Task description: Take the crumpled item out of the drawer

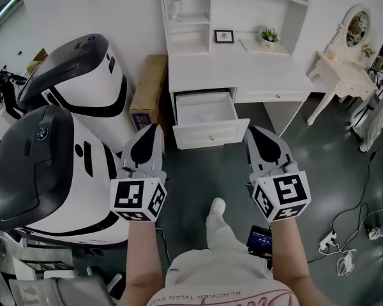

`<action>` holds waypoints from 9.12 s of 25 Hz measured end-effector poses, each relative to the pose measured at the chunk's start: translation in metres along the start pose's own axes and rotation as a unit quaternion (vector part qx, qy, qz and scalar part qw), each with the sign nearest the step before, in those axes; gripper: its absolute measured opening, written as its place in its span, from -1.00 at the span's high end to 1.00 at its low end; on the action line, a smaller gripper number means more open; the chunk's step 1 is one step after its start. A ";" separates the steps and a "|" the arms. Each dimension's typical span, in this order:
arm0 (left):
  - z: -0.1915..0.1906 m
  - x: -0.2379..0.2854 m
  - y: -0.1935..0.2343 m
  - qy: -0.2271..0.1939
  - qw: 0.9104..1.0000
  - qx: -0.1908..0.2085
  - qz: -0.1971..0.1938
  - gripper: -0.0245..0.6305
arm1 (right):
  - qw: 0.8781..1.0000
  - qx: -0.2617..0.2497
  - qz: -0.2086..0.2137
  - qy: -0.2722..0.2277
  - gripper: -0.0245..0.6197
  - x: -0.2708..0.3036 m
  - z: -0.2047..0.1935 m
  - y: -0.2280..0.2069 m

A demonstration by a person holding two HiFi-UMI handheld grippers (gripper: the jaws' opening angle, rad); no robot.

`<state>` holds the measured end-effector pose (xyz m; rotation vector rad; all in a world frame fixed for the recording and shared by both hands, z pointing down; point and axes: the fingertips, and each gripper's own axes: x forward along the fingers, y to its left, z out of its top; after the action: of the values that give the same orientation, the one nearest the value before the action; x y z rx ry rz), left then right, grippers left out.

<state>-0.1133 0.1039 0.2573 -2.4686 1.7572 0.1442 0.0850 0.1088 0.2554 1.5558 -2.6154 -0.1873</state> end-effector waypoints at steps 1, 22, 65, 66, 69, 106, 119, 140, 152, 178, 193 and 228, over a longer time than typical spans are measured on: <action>-0.002 0.010 0.003 0.002 1.000 0.002 0.001 0.90 | 1.000 0.001 0.001 0.000 0.90 0.010 -0.002 -0.006; -0.045 0.218 0.067 0.029 0.998 0.005 0.047 0.90 | 0.999 0.029 0.028 0.021 0.90 0.218 -0.038 -0.135; -0.239 0.366 0.163 0.194 0.978 -0.073 -0.026 0.90 | 0.909 0.114 0.084 0.392 0.16 0.388 -0.338 -0.132; -0.243 0.369 0.164 0.197 0.977 -0.075 -0.027 0.90 | 0.904 0.116 0.086 0.403 0.17 0.391 -0.348 -0.132; -0.255 0.376 0.167 0.207 0.975 -0.079 -0.030 0.90 | 0.888 0.119 0.088 0.435 0.18 0.396 -0.378 -0.132; -0.338 0.370 0.193 0.290 0.955 -0.060 -0.012 0.90 | 0.796 0.159 0.088 0.577 0.31 0.407 -0.575 -0.120; -0.334 0.365 0.184 0.291 0.954 -0.065 -0.015 0.90 | 0.809 0.146 0.091 0.562 0.81 0.406 -0.554 -0.114; -0.261 0.391 0.173 0.218 0.972 -0.085 -0.037 0.90 | 0.856 0.130 0.075 0.495 0.87 0.401 -0.438 -0.149; -0.220 0.389 0.159 0.185 0.979 -0.085 -0.014 0.90 | 0.888 0.127 0.101 0.431 0.88 0.396 -0.368 -0.162; -0.135 0.403 0.137 0.098 0.994 -0.041 -0.033 0.90 | 0.972 0.072 0.084 0.209 0.88 0.400 -0.138 -0.188; -0.043 0.407 0.147 -0.007 1.000 0.006 -0.020 0.90 | 0.997 0.034 0.033 0.068 0.89 0.385 -0.014 -0.195; 0.018 0.401 0.165 -0.068 0.997 0.039 -0.003 0.90 | 0.999 0.038 0.020 -0.004 0.90 0.388 0.041 -0.194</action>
<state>-0.1392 -0.3218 0.1786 -2.3494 1.6685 0.2316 0.0631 -0.3218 0.1921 1.5270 -2.6879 -0.0930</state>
